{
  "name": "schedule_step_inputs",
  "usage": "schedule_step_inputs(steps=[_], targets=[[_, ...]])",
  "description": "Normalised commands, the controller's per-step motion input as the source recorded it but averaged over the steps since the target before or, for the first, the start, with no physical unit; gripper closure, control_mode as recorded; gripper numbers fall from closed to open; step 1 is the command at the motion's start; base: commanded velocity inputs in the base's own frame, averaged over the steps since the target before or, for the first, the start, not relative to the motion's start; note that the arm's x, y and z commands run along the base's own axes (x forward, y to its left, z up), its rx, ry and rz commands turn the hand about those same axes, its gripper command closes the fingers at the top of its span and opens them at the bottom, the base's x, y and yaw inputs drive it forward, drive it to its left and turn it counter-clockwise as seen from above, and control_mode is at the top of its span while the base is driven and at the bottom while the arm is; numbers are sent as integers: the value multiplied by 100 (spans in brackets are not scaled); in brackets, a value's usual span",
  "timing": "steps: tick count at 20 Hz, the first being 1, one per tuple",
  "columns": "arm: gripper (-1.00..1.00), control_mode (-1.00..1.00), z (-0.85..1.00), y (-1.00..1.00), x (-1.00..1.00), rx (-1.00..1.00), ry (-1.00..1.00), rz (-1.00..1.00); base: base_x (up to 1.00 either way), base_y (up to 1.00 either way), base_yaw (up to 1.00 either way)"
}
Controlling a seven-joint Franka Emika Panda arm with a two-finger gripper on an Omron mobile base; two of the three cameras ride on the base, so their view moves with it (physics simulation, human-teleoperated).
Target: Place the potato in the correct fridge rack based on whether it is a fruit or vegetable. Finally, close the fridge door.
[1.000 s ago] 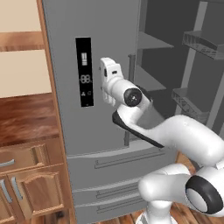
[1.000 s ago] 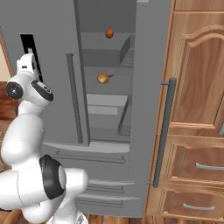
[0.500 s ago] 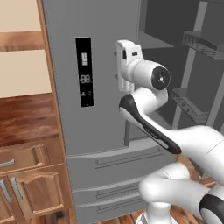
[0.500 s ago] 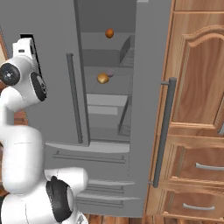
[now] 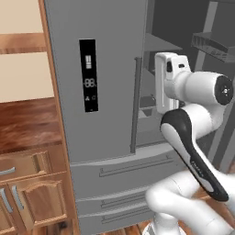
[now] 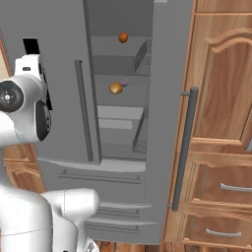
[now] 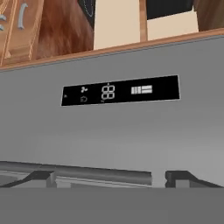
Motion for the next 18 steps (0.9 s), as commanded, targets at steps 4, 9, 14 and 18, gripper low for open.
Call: schedule_step_inputs(steps=[4, 9, 14, 18], targets=[[-100, -100, -13, -80, -100, 0, 9, 0, 0, 0, 0], [-100, -100, -19, -84, -100, 2, 0, 4, 0, 0, 0], [-100, -100, -5, -88, -81, 7, 0, 9, 0, 0, 0], [-100, -100, -13, -99, -58, 6, 0, 2, 0, 0, 0]])
